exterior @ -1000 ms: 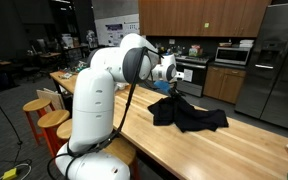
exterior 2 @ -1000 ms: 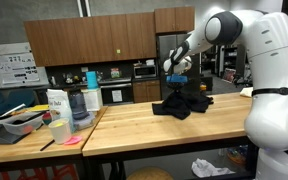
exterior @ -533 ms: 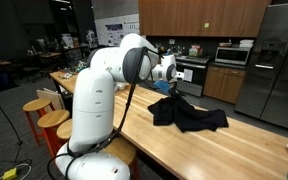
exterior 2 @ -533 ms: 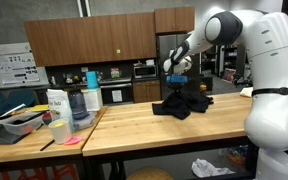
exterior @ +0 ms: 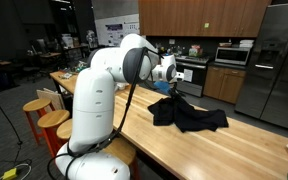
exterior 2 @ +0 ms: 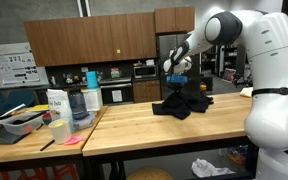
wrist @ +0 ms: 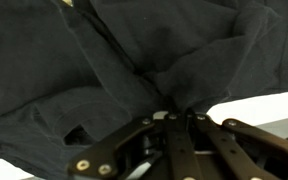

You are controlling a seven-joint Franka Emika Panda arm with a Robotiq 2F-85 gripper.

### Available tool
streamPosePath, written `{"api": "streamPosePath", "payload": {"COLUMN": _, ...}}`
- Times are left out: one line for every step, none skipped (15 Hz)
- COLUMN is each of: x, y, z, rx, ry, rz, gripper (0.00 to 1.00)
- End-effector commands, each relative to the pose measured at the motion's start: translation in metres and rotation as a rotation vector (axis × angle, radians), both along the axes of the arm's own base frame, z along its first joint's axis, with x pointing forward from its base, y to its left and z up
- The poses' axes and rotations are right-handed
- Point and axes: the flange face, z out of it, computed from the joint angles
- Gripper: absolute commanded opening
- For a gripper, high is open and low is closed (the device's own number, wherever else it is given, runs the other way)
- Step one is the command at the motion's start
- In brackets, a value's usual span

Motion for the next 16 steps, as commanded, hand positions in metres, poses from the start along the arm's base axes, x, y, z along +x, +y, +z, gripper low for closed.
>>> {"api": "streamPosePath", "payload": {"x": 0.002, "y": -0.003, "z": 0.004, "rx": 0.002, "ry": 0.002, "rz": -0.014, "gripper": 0.02}}
{"api": "streamPosePath", "payload": {"x": 0.002, "y": -0.005, "z": 0.005, "rx": 0.008, "ry": 0.0, "rz": -0.019, "gripper": 0.02}}
{"api": "streamPosePath", "payload": {"x": 0.001, "y": -0.007, "z": 0.007, "rx": 0.016, "ry": -0.003, "rz": -0.029, "gripper": 0.02}}
{"api": "streamPosePath", "payload": {"x": 0.001, "y": -0.01, "z": 0.009, "rx": 0.022, "ry": -0.004, "rz": -0.04, "gripper": 0.02}}
{"api": "streamPosePath", "payload": {"x": 0.001, "y": -0.013, "z": 0.01, "rx": 0.028, "ry": -0.007, "rz": -0.051, "gripper": 0.02}}
{"api": "streamPosePath", "payload": {"x": 0.0, "y": -0.017, "z": 0.01, "rx": 0.039, "ry": -0.009, "rz": -0.064, "gripper": 0.02}}
{"api": "streamPosePath", "payload": {"x": 0.0, "y": -0.021, "z": 0.011, "rx": 0.048, "ry": -0.009, "rz": -0.076, "gripper": 0.02}}
{"api": "streamPosePath", "payload": {"x": -0.001, "y": -0.026, "z": 0.012, "rx": 0.06, "ry": -0.012, "rz": -0.092, "gripper": 0.02}}
{"api": "streamPosePath", "payload": {"x": -0.003, "y": -0.032, "z": 0.012, "rx": 0.074, "ry": -0.015, "rz": -0.109, "gripper": 0.02}}
{"api": "streamPosePath", "payload": {"x": -0.004, "y": -0.038, "z": 0.013, "rx": 0.085, "ry": -0.019, "rz": -0.125, "gripper": 0.02}}
{"api": "streamPosePath", "payload": {"x": -0.006, "y": -0.044, "z": 0.013, "rx": 0.098, "ry": -0.024, "rz": -0.146, "gripper": 0.02}}
{"api": "streamPosePath", "payload": {"x": -0.007, "y": -0.05, "z": 0.014, "rx": 0.109, "ry": -0.028, "rz": -0.164, "gripper": 0.02}}
{"api": "streamPosePath", "payload": {"x": -0.009, "y": -0.057, "z": 0.014, "rx": 0.121, "ry": -0.033, "rz": -0.183, "gripper": 0.02}}
{"api": "streamPosePath", "payload": {"x": -0.011, "y": -0.064, "z": 0.014, "rx": 0.135, "ry": -0.037, "rz": -0.205, "gripper": 0.02}}
{"api": "streamPosePath", "payload": {"x": -0.013, "y": -0.07, "z": 0.014, "rx": 0.15, "ry": -0.041, "rz": -0.225, "gripper": 0.02}}
{"api": "streamPosePath", "payload": {"x": -0.014, "y": -0.077, "z": 0.013, "rx": 0.162, "ry": -0.046, "rz": -0.243, "gripper": 0.02}}
